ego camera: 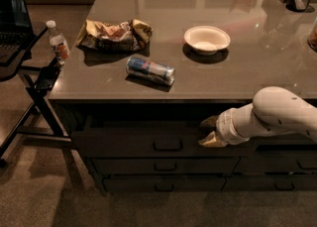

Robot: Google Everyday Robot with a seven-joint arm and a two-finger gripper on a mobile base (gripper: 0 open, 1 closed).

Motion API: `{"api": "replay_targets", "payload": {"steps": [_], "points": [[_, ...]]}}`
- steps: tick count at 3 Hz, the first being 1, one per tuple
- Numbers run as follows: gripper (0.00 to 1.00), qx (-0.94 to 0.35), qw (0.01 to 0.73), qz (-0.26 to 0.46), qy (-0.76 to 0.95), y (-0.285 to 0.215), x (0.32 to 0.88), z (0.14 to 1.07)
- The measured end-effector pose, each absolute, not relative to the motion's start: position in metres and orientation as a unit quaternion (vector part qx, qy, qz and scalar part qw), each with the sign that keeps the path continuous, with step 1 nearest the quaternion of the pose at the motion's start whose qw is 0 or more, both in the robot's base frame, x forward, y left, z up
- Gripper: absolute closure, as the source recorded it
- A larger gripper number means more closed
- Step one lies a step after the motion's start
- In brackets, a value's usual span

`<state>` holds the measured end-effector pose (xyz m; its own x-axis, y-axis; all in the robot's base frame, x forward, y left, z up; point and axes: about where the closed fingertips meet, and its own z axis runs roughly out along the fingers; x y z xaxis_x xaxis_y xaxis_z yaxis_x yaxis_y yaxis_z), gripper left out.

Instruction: Open top drawer

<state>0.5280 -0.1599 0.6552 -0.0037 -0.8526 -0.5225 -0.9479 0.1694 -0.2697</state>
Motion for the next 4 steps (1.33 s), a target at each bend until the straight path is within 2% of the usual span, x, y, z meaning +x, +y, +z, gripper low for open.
{"api": "replay_targets", "payload": {"steps": [2,3,4], "points": [[1.0,-0.635,0.304,0.078,0.706,-0.163,0.512,0.656],[0.89,-0.627,0.307,0.075,0.711,-0.164,0.495,0.653],[0.71,-0.628,0.307,0.075,0.711,-0.164,0.495,0.653]]}}
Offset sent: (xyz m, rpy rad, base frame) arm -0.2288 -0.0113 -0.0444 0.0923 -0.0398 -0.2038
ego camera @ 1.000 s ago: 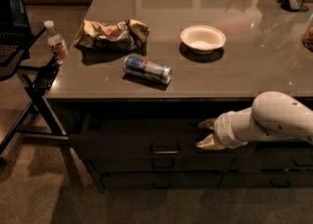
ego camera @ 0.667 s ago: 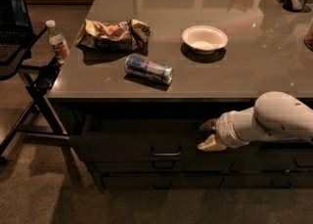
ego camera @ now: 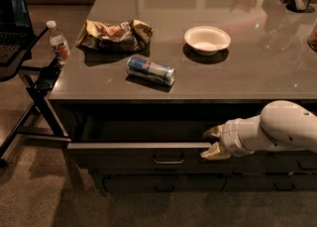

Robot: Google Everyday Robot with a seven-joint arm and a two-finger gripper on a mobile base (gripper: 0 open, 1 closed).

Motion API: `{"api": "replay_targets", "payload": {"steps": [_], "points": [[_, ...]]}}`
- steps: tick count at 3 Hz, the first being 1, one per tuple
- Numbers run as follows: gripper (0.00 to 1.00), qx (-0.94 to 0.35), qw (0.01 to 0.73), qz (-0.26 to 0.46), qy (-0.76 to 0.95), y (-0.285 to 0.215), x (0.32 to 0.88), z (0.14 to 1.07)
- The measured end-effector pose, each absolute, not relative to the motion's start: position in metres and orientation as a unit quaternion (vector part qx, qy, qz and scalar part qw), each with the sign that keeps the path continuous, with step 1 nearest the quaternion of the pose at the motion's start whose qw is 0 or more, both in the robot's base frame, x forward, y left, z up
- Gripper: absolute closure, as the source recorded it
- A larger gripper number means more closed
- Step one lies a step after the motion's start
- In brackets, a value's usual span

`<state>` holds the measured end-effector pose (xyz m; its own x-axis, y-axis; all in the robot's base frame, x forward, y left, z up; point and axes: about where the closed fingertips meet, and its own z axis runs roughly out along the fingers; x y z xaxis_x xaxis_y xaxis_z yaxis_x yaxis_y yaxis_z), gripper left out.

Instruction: Open top drawer

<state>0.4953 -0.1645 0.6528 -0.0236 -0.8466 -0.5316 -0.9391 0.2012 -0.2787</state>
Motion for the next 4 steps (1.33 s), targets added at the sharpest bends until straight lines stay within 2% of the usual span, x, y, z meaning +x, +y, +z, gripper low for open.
{"api": "replay_targets", "payload": {"steps": [1,2,4], "points": [[0.48,-0.628,0.307,0.075,0.711,-0.164,0.495,0.653],[0.52,-0.628,0.307,0.075,0.711,-0.164,0.495,0.653],[0.97,-0.63,0.311,0.086,0.707,-0.168,0.464,0.646]]}}
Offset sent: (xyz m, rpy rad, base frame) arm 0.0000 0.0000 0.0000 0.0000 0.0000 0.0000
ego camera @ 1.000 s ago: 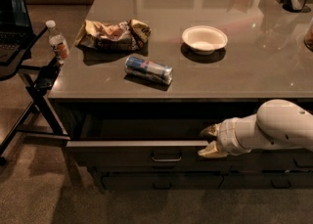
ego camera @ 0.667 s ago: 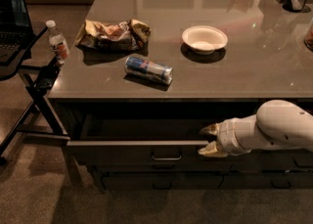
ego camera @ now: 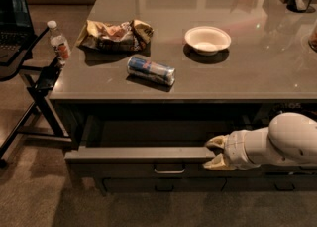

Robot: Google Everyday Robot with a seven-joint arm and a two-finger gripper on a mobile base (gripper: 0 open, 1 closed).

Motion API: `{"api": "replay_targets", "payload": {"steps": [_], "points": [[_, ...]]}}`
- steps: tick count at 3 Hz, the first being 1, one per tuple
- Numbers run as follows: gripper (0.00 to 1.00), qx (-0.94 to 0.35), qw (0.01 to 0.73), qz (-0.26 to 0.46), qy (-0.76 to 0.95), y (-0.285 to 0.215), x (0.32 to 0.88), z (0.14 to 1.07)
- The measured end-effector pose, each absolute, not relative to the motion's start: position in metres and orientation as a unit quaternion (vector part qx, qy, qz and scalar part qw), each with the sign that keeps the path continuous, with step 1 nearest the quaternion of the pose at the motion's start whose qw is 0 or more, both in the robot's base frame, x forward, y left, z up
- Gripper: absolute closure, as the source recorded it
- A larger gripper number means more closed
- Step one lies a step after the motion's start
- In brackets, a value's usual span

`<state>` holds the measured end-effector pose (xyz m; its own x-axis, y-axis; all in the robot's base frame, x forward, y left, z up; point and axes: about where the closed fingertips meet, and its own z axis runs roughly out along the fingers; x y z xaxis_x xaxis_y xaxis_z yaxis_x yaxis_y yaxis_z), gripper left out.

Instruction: Open top drawer

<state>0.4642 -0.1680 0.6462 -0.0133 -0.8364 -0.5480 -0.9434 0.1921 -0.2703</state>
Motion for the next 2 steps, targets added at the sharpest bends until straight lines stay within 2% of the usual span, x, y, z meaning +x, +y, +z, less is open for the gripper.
{"api": "replay_targets", "payload": {"steps": [2], "points": [[1.0,-0.63,0.326,0.074,0.701,-0.1626,0.4565,0.6622]]}}
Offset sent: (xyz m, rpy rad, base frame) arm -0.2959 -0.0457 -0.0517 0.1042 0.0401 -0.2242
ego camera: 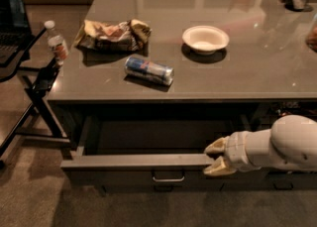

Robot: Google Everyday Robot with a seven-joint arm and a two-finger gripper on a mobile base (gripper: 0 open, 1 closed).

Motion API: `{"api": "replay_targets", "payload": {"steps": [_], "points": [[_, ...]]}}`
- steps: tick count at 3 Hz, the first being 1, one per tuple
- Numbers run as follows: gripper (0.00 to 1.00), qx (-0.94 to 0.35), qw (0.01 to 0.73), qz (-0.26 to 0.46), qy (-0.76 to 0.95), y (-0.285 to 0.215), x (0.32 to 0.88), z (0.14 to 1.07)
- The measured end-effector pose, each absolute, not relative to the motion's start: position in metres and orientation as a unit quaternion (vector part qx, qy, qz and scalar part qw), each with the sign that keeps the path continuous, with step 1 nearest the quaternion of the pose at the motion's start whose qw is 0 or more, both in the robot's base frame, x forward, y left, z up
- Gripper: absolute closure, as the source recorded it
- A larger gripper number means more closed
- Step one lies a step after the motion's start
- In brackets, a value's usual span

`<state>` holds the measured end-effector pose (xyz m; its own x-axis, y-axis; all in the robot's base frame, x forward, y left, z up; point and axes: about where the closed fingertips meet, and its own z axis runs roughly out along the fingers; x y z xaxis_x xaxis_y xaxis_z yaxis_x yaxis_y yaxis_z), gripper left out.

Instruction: Open top drawer

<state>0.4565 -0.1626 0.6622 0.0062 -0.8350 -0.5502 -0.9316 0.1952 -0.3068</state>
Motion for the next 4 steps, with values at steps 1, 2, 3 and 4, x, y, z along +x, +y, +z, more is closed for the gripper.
{"api": "replay_targets", "payload": {"steps": [1,2,3,4], "points": [[1.0,-0.621,0.328,0.077,0.708,-0.1647,0.4322,0.6571],[0.81,-0.621,0.328,0.077,0.708,-0.1647,0.4322,0.6571],[0.58,-0.621,0.328,0.077,0.708,-0.1647,0.4322,0.6571],[0.35,-0.621,0.328,0.077,0.708,-0.1647,0.4322,0.6571]]}}
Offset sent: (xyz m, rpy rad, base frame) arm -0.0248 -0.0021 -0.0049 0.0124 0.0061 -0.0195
